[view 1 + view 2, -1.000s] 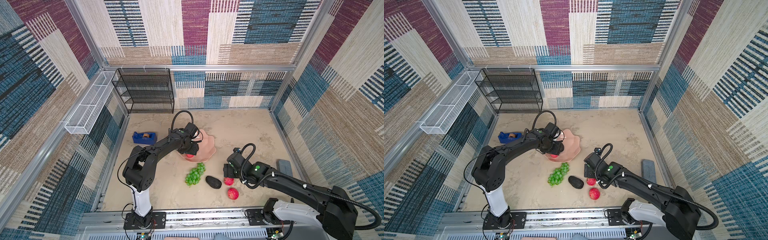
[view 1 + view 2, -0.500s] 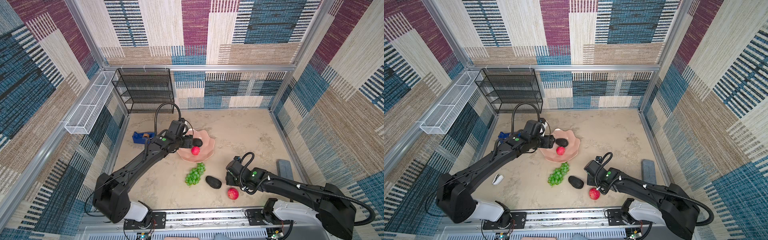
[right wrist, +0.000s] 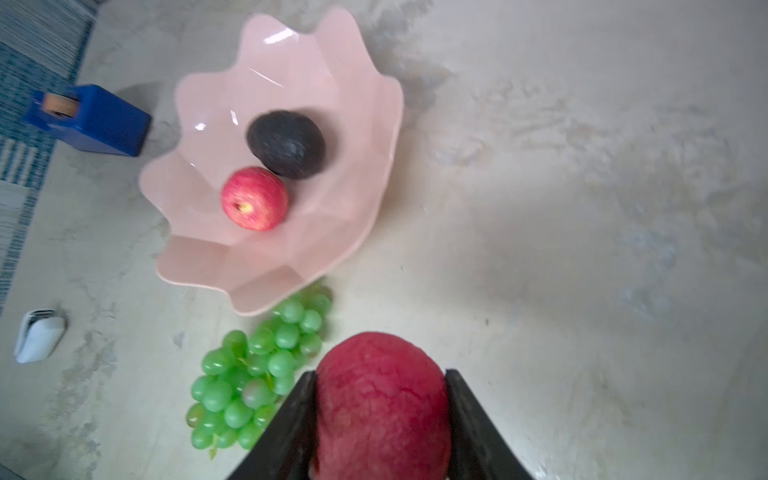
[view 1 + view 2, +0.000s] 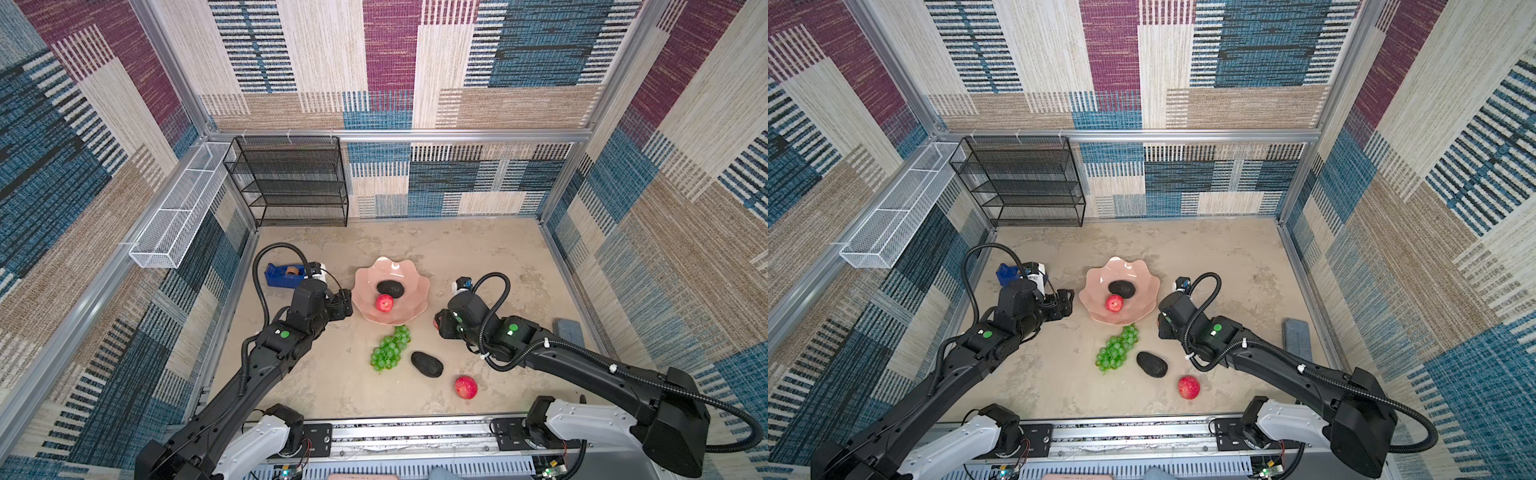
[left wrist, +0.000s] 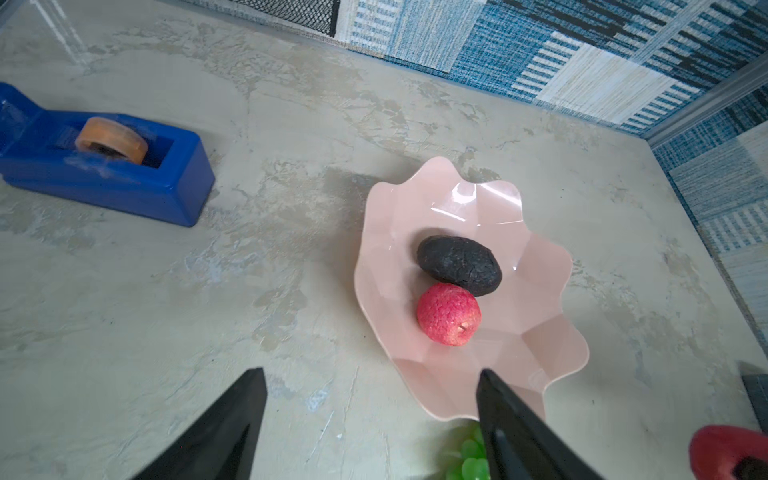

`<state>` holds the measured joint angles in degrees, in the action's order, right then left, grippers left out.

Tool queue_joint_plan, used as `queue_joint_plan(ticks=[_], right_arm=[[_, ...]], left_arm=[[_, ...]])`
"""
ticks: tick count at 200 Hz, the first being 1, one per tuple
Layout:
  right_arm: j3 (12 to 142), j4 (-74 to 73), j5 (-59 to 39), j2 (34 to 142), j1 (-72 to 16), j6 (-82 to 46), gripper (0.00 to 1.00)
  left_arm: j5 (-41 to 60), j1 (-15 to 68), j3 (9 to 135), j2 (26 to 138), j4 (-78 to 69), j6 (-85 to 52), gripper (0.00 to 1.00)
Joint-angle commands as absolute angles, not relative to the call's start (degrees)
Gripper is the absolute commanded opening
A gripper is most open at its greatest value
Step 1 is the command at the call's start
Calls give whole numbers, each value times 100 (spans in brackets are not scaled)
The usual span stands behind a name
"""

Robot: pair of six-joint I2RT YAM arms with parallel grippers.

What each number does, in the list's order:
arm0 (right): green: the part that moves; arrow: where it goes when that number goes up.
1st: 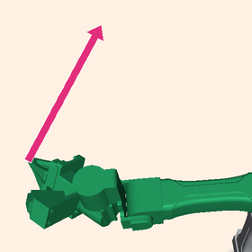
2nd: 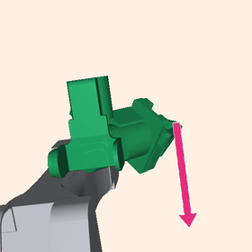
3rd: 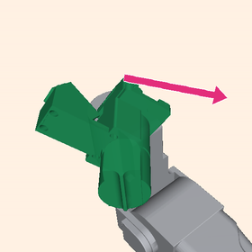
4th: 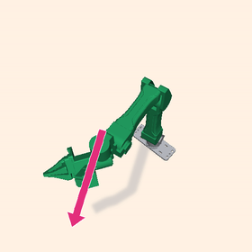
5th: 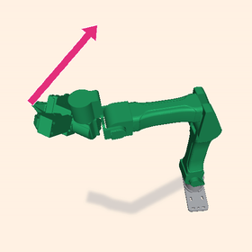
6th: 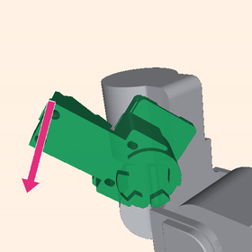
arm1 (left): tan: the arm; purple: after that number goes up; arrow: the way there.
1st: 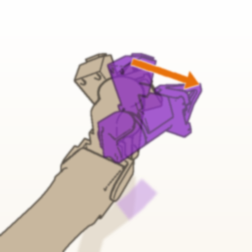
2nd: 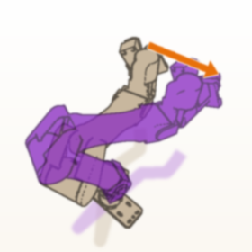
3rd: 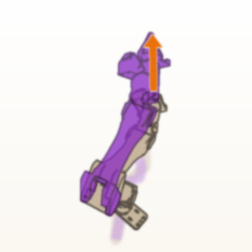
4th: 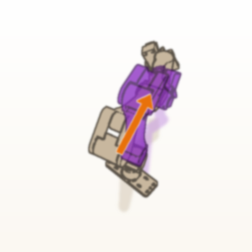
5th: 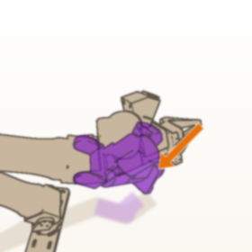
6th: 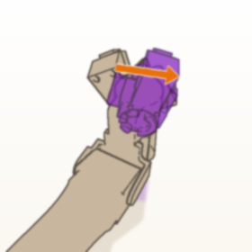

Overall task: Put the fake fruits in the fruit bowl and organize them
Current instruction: 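Grasp a red apple with the right gripper and drop it into the bowl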

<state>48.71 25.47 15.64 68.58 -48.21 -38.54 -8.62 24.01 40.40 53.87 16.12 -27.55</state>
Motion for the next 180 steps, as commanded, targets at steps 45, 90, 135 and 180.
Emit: queue_joint_plan(ticks=[45,90,135,180], right_arm=[[6182,886,960,8931,-4568,-2660,43],[6463,581,657,9842,-4389,-2618,43],[6530,545,521,10313,-4342,-2763,51],[6503,576,638,10065,-4333,-2830,68]], left_arm=[[-381,2328,3337,4428,1581,-3295,83],[-238,2327,3088,3649,1722,-3165,84],[-9,2327,3058,3376,1661,-3041,84],[538,2326,3093,3442,1403,-2949,84]])
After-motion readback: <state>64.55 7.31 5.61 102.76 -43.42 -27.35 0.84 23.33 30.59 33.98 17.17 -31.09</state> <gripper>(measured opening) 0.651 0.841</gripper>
